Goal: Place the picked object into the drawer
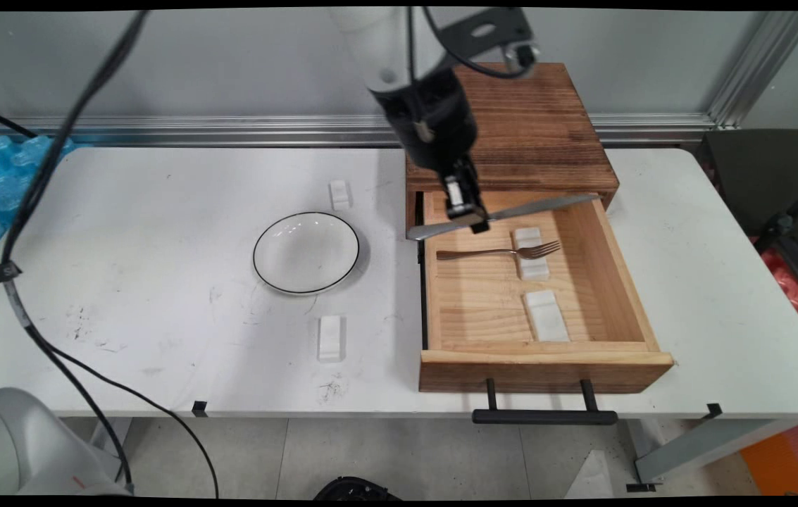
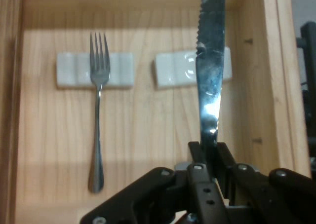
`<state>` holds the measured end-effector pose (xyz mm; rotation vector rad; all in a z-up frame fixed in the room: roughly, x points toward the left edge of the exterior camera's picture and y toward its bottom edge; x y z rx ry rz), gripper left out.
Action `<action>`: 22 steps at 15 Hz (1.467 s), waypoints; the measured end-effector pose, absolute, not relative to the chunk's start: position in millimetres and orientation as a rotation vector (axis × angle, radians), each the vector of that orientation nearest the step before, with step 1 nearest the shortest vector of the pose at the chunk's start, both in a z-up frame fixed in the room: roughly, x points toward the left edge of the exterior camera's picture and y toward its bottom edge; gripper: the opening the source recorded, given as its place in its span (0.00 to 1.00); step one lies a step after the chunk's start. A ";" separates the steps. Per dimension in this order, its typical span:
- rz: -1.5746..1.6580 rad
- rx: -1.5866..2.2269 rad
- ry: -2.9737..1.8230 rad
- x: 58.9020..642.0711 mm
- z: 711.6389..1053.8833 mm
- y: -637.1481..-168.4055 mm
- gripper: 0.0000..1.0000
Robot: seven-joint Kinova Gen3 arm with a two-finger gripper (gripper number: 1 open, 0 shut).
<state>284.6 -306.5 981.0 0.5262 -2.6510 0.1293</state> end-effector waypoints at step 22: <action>0.100 0.500 -2.723 208.7 830.6 -351.2 0.00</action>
